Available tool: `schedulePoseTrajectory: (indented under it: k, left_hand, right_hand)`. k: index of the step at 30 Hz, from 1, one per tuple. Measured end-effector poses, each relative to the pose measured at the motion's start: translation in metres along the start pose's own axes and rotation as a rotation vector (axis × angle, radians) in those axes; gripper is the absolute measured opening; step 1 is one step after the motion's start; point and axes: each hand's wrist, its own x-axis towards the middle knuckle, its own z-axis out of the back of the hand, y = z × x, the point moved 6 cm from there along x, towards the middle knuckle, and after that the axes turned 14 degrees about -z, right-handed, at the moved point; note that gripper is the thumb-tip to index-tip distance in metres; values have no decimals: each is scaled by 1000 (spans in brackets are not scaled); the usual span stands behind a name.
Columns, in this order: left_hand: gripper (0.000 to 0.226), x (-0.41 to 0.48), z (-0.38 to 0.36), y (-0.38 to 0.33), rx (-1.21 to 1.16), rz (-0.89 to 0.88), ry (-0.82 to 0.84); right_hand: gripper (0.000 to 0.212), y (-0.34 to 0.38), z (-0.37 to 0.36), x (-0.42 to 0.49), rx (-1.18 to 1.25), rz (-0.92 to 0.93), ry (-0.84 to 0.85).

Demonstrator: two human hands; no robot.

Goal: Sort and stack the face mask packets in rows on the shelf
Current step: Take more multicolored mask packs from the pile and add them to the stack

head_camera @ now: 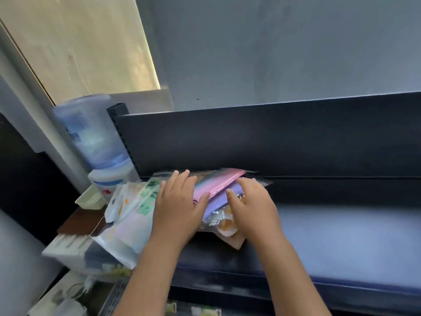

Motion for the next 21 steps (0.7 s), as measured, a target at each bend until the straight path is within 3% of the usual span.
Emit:
schedulePoseTrajectory:
  k: [6,10,14,16,18,21]
  left_hand:
    - [71,-26,-4,71,-167,22,83]
    - [86,-22,-13,69,-238,-15,244]
    - [83,-18,-18,54,-299,-111,254]
    - [76,-14,-19,51,-330,-145,246]
    - [62,-9,-19,50,-338,-150,237]
    - [46,-2,-14,49,-258,-191,214]
  right_hand:
    - [44,15,-35,-17,-68,-212,-102]
    - [44,18,-50,-16,-98,-308,-124]
    - [71,15,-55,-14,-82,-378,-179]
    - [54,12,-49,-16,-26,-454,-236]
    - [34,9,-38,-20,-122,-518,-310]
    - [39,7,-26,-24,-218,-600,-304]
